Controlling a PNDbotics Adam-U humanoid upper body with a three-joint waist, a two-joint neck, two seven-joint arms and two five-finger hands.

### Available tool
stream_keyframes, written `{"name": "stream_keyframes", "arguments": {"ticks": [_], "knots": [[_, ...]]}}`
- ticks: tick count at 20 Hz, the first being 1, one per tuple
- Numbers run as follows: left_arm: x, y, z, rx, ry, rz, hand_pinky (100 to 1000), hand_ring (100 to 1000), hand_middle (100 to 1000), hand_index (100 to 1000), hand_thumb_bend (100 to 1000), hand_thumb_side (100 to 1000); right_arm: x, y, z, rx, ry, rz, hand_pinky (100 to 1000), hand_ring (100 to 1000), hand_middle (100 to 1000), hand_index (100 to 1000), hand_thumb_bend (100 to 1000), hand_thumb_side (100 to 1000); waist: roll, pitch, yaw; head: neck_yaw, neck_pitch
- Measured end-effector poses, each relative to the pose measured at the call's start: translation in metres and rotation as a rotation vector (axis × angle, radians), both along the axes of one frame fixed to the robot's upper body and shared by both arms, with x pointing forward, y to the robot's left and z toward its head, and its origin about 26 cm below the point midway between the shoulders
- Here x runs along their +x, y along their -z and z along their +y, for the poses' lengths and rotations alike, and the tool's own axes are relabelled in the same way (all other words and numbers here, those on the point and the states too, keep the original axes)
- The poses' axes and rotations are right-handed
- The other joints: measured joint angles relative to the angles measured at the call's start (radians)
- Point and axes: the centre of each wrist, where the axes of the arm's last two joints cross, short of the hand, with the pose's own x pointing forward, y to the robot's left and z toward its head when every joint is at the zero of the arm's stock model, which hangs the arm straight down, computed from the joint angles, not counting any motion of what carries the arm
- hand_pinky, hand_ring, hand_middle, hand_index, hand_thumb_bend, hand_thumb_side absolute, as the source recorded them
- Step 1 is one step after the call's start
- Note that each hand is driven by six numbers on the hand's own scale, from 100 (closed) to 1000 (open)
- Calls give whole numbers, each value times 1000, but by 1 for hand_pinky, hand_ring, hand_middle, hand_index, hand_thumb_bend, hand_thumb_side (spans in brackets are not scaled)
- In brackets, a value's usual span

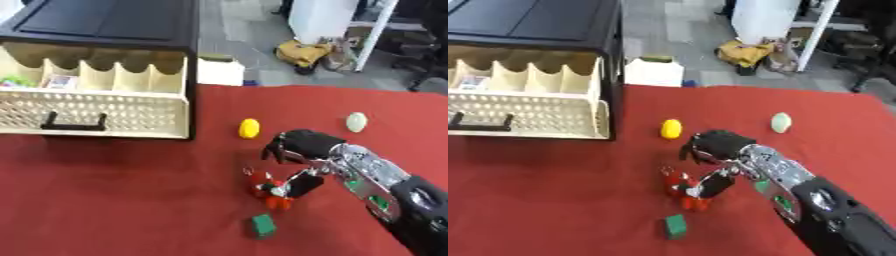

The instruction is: Pick up objects from table and place into drawer.

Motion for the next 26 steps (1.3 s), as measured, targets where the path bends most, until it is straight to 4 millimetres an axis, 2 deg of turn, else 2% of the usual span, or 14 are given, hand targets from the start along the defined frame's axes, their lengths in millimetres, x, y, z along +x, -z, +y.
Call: {"name": "stream_keyframes", "arguments": {"ticks": [3, 12, 17, 21, 26], "knots": [[0, 2, 1, 1, -2, 7, 542, 508, 538, 837, 104, 1000, 1, -6, 2, 19, 0, -14, 622, 635, 444, 749, 620, 541, 0, -3, -7, -1, 6], [0, 4, 3, -14, -11, 24, 542, 511, 539, 837, 107, 1000, -3, -18, 11, 87, -25, 4, 624, 628, 432, 748, 715, 553, 0, -40, -46, -4, 33], [0, 5, 4, -21, -12, 30, 542, 512, 540, 837, 108, 1000, -5, -17, 17, 112, -34, 27, 624, 620, 420, 744, 776, 549, 0, -51, -55, 3, 43], [0, 5, 5, -29, -13, 36, 541, 513, 540, 837, 110, 1000, -5, -15, 23, 136, -38, 51, 625, 614, 404, 729, 789, 579, -1, -58, -59, 12, 47], [0, 4, 5, -34, -13, 41, 539, 514, 540, 837, 113, 1000, -5, -11, 32, 177, -42, 78, 620, 603, 359, 662, 814, 611, -2, -64, -60, 18, 53]]}}
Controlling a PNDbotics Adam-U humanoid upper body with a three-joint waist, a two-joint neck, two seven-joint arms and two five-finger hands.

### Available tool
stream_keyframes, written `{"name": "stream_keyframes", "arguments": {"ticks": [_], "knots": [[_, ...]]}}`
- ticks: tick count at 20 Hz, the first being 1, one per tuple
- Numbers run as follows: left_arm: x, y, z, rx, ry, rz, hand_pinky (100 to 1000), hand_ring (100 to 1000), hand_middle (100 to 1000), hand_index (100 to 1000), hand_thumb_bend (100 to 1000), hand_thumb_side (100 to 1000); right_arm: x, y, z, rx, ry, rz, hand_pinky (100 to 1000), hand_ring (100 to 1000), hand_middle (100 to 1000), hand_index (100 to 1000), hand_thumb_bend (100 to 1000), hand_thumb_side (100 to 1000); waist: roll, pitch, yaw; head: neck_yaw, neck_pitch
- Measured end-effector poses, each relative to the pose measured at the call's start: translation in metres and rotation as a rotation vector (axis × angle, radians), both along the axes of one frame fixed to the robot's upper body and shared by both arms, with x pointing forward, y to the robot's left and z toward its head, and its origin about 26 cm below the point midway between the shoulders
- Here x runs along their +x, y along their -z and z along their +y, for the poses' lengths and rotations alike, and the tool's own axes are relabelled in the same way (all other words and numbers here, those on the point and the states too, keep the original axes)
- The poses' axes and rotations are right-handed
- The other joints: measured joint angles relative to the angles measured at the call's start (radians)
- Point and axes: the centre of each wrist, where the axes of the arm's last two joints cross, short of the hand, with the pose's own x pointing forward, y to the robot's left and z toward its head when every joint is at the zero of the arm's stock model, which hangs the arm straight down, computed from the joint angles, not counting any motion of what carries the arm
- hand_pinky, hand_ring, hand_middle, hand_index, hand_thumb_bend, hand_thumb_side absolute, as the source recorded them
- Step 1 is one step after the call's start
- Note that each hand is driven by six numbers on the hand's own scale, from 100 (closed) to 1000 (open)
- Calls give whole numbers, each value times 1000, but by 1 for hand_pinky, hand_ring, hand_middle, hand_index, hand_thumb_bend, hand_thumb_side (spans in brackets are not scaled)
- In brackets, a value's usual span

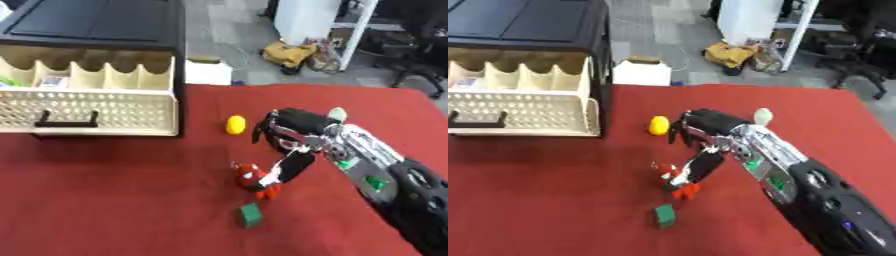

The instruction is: Pick up objects from table and place into drawer.

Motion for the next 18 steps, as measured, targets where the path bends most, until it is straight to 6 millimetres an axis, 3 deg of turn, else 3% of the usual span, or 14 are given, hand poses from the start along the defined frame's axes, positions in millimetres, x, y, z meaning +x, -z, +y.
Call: {"name": "stream_keyframes", "arguments": {"ticks": [4, 18], "knots": [[0, 0, 1, -3, -2, 3, 529, 513, 539, 834, 114, 1000, 3, 10, 2, 18, 32, 12, 613, 602, 338, 599, 819, 631, -3, -1, 0, 0, 1], [0, 0, 1, -1, -4, 10, 523, 511, 536, 828, 115, 1000, 19, 52, -8, -43, 149, -70, 604, 617, 341, 614, 757, 618, -5, 1, 5, -6, 8]]}}
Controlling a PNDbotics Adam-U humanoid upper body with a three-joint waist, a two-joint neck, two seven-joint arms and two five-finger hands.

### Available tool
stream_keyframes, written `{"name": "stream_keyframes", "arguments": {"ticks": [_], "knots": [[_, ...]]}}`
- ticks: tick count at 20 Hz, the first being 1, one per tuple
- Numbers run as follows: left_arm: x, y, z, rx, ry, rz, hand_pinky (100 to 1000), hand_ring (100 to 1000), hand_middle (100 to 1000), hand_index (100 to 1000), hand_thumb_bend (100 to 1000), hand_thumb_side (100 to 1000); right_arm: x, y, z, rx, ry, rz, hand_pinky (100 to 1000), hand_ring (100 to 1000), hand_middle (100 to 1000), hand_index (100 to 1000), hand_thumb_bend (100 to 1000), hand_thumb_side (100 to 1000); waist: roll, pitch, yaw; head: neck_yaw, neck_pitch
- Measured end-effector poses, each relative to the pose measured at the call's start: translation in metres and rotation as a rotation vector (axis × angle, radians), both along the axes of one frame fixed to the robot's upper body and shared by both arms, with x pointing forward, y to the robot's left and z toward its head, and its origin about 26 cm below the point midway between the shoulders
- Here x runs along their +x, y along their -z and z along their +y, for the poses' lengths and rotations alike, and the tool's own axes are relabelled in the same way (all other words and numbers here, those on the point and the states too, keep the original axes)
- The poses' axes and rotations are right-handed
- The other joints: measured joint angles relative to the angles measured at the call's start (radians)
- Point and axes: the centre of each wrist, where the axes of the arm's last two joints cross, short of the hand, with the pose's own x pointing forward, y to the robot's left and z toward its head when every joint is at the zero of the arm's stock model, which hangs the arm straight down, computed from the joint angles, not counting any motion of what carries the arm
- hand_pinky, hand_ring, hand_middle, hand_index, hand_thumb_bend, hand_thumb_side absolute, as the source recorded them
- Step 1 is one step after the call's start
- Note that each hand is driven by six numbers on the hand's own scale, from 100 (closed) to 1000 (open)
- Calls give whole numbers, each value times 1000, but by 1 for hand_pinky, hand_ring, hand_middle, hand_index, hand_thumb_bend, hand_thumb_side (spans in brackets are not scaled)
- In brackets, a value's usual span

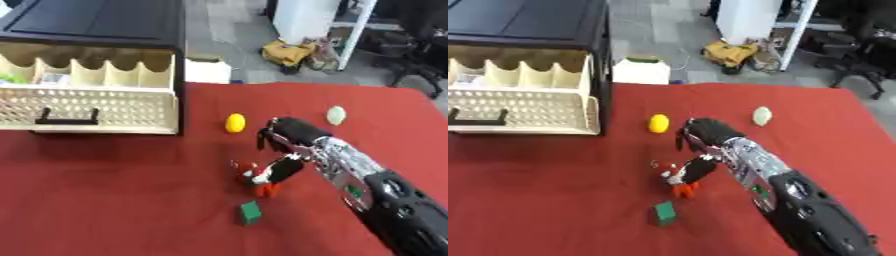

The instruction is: Pick up objects from table and place into drawer.

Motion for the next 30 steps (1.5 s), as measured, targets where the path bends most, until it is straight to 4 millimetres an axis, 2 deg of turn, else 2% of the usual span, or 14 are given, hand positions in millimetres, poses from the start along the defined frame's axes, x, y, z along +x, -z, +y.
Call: {"name": "stream_keyframes", "arguments": {"ticks": [7, 11, 22, 30], "knots": [[0, 1, -1, -4, 3, 5, 522, 510, 536, 828, 114, 1000, 1, 9, -1, -5, -1, 19, 597, 610, 336, 611, 764, 587, 0, 2, 8, -3, 0], [0, 1, -1, -3, 4, 7, 522, 510, 536, 827, 114, 1000, 1, 10, 2, 0, -9, 19, 580, 593, 322, 597, 737, 571, 0, 5, 9, -4, 0], [0, 1, -1, -1, 4, 8, 520, 510, 534, 824, 113, 1000, 0, 12, 3, 16, -19, 8, 553, 563, 318, 582, 490, 531, -1, 7, 9, -4, 0], [0, 1, -1, -2, 4, 9, 520, 510, 534, 824, 113, 1000, -2, 13, 4, 29, -43, 34, 531, 542, 323, 568, 316, 470, -1, 8, 12, -3, 0]]}}
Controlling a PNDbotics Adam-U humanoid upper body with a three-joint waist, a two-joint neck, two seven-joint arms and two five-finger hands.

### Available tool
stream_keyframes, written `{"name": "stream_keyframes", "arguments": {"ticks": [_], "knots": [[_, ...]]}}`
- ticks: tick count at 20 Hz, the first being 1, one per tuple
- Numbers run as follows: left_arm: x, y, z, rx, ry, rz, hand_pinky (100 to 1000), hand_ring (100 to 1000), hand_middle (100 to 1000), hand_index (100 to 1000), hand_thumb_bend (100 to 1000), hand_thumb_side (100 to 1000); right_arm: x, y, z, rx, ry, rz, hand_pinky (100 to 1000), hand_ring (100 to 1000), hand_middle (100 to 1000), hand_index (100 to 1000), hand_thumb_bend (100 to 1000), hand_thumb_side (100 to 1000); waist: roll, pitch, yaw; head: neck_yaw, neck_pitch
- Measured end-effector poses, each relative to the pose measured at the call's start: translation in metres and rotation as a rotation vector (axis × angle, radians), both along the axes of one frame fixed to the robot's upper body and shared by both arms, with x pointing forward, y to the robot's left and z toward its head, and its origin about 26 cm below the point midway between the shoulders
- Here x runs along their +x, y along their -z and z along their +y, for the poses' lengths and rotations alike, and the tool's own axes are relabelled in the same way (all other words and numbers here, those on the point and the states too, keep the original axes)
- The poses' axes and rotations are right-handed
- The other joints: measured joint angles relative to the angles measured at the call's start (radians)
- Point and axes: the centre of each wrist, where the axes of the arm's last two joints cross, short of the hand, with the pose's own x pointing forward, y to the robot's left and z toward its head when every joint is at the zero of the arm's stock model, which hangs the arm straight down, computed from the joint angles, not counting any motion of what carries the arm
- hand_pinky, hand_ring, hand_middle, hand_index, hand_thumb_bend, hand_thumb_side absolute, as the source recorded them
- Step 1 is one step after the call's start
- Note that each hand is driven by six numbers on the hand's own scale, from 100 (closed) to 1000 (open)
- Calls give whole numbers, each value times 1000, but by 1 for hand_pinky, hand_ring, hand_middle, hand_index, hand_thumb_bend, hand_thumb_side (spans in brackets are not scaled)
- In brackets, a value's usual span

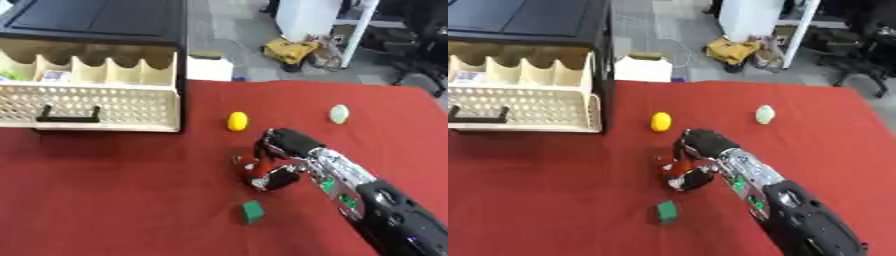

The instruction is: Pick up objects from table and place into drawer.

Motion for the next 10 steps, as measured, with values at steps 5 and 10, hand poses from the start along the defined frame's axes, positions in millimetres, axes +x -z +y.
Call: {"name": "stream_keyframes", "arguments": {"ticks": [5, 10], "knots": [[0, 0, 0, -7, 1, 2, 520, 510, 534, 824, 113, 1000, -1, -2, 1, 16, -13, 22, 513, 526, 322, 547, 176, 412, 0, 2, 3, 0, 0], [0, 0, 0, -12, 0, 2, 520, 510, 534, 824, 114, 1000, -1, -3, 2, 32, -14, 35, 491, 508, 307, 522, 134, 386, 0, 2, 4, 0, 0]]}}
